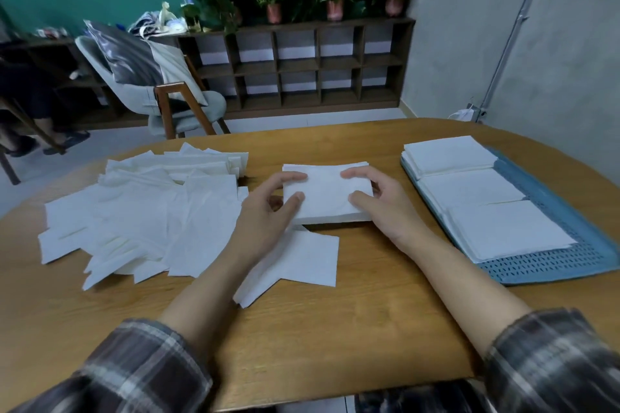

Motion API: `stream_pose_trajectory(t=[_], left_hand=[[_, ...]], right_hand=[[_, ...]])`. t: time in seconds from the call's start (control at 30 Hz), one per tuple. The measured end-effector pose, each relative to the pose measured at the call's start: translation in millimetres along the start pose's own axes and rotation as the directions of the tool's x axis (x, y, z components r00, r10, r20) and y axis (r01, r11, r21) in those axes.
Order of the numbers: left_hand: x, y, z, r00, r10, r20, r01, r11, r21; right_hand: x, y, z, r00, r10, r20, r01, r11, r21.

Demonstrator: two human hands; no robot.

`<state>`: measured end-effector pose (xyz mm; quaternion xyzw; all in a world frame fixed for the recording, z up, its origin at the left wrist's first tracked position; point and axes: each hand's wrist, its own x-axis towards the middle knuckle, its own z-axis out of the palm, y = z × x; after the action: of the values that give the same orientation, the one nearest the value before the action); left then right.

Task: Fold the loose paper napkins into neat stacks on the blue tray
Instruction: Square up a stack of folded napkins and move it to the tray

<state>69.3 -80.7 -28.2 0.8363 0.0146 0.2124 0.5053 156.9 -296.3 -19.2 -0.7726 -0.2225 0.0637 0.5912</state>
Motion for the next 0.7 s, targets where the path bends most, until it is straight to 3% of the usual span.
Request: stream_pose_trajectory(t=[0.2,0.37,0.47,0.7], left_hand=[[10.9,41.8,34.3,0.997,0.061,0.053,-0.062,0.998,0.019],[23.8,73.2,86.4,0.984,-0.008,0.179,0.024,0.996,-0.085],[34.6,88.1,121.1,0.977,0.019,0.212,0.002,0.995,-0.099],[61.1,99.0,180.4,0.968,-0.030,0.250,0.051,0.996,-0.078]], right_hand=[[-13.3,-16.3,-56.6,0.995,0.006,-0.098,-0.014,0.997,-0.080],[-26.3,-12.4,-123.0,0.986,0.009,-0.164,-0.024,0.996,-0.088],[-26.8,-8.2,-161.1,0.980,0.032,-0.196,-0.057,0.991,-0.125],[-9.5,20.7,-219.4,0.981,0.083,-0.175,-0.116,0.975,-0.188]])
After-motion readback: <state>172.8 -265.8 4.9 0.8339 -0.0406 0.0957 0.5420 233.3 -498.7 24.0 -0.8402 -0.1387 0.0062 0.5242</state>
